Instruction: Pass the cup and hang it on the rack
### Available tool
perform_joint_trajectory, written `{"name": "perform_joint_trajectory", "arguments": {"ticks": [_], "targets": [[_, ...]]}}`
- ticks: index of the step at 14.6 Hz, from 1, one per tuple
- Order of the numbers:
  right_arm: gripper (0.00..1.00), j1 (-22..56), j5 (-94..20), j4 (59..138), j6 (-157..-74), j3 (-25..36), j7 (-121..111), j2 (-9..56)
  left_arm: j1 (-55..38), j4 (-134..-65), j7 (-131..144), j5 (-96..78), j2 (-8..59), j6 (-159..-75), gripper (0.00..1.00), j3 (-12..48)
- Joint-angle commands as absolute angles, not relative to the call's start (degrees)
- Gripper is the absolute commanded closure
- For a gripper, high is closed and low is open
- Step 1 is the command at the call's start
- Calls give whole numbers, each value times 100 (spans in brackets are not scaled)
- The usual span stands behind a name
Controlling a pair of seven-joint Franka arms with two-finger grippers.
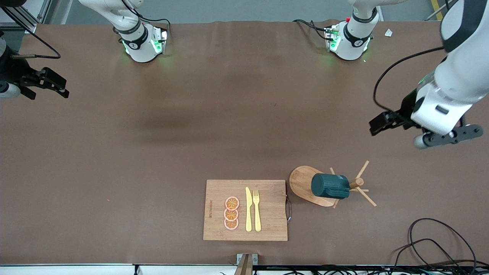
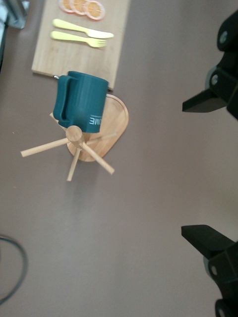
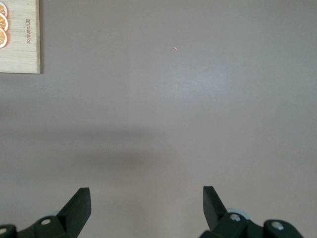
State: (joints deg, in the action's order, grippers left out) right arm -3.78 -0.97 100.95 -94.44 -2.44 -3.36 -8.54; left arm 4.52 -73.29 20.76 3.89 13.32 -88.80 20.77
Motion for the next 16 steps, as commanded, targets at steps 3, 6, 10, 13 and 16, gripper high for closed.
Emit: {"name": "perform_joint_trajectory", "arguments": {"ticks": [3, 6, 10, 13, 16], "targets": [[0, -352, -141, 10028, -9431, -229, -334, -826, -271, -7847, 670, 405, 327, -8245, 0, 803], [0, -352, -141, 10028, -9431, -229, -334, -826, -316, -8654, 219, 168, -314, -8279, 0, 659], [0, -352, -141, 10020, -9431, -229, -334, -826, -168, -9263, 211, -17, -773, -8446, 0, 633], [0, -352, -141, 10028, -9431, -229, -334, -826, -97, -9246, 106, -18, -844, -8429, 0, 633], [0, -352, -141, 10028, -9431, -229, -334, -826, -105, -9124, 114, 44, -782, -8411, 0, 633]]}}
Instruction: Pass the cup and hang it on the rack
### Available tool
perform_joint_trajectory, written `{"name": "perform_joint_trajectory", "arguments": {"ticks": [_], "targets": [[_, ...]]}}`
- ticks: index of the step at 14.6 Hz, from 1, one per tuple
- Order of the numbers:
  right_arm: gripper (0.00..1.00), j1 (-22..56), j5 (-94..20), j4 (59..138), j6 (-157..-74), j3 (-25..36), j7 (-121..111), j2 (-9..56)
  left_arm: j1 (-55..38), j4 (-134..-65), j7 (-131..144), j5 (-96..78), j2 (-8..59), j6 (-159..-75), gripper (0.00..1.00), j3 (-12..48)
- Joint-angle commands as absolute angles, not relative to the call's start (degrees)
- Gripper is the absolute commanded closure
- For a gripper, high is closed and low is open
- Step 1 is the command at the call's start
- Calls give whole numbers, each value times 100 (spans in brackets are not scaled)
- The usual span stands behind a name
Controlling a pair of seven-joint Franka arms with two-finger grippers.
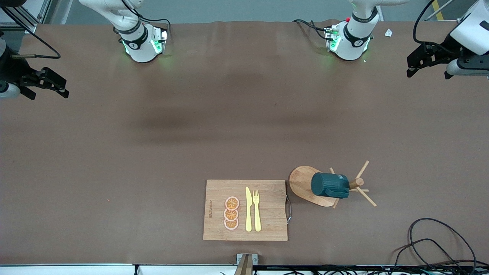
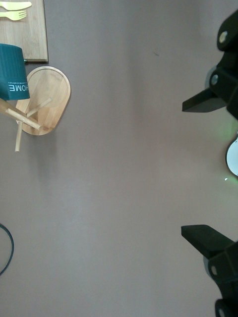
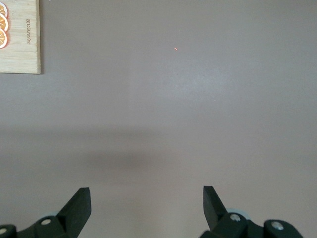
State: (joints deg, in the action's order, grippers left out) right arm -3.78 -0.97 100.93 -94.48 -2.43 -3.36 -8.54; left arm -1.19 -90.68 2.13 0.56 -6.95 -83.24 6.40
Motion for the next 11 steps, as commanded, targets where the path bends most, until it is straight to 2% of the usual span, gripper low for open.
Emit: {"name": "perform_joint_trajectory", "arguments": {"ticks": [1, 11], "targets": [[0, -352, -141, 10028, -9439, -229, -334, -817, -97, -9062, 114, 44, -756, -8402, 0, 633], [0, -360, -149, 9616, -9238, -220, -325, -826, -105, -8903, 237, 62, -536, -8394, 0, 633]]}}
